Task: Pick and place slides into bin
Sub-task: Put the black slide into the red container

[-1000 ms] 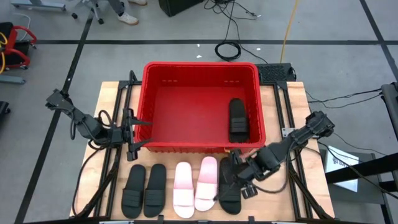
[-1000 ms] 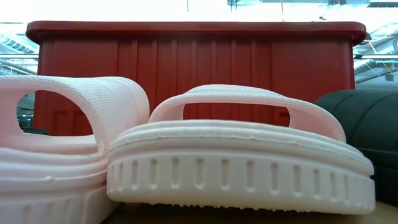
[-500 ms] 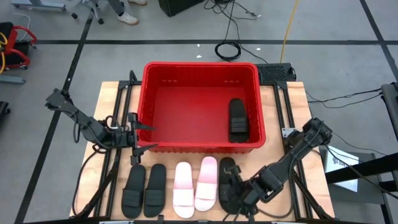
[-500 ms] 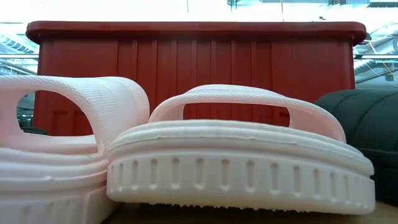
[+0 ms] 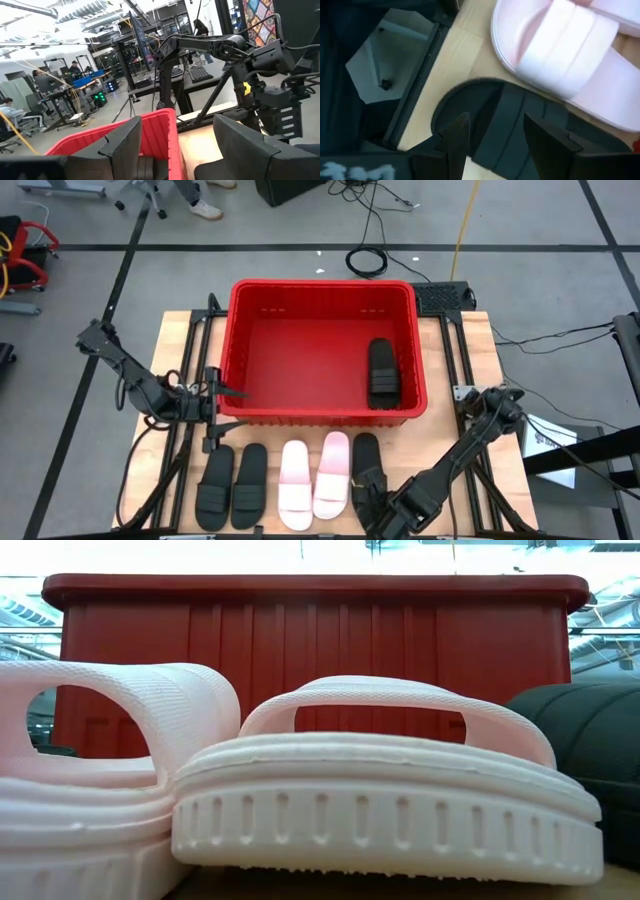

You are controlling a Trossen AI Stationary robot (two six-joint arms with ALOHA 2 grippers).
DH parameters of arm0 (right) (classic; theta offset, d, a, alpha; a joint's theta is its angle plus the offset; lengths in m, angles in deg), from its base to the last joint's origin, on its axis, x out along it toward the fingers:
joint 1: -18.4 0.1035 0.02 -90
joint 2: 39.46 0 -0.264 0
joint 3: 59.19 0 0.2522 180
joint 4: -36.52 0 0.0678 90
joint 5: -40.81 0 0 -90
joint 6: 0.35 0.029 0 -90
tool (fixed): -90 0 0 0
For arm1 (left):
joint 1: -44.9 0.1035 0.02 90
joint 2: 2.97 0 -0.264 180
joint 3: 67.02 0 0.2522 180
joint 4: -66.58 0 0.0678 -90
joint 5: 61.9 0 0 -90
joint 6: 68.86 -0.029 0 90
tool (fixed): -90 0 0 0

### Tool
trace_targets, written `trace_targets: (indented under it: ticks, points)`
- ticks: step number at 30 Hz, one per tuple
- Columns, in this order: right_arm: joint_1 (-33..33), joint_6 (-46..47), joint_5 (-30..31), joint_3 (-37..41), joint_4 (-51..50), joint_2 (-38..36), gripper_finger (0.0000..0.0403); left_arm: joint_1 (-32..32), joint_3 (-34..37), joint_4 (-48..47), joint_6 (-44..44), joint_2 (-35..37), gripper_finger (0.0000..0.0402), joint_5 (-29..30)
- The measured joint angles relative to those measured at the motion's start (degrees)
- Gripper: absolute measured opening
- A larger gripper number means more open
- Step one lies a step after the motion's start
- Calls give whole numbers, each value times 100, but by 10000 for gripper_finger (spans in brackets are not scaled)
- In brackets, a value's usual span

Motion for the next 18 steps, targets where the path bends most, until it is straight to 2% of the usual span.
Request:
trace_targets:
  ticks: [18]
  points:
    - [273,-53,732,-44,-26,559,176,-169,0,-40,45,0,253,6]
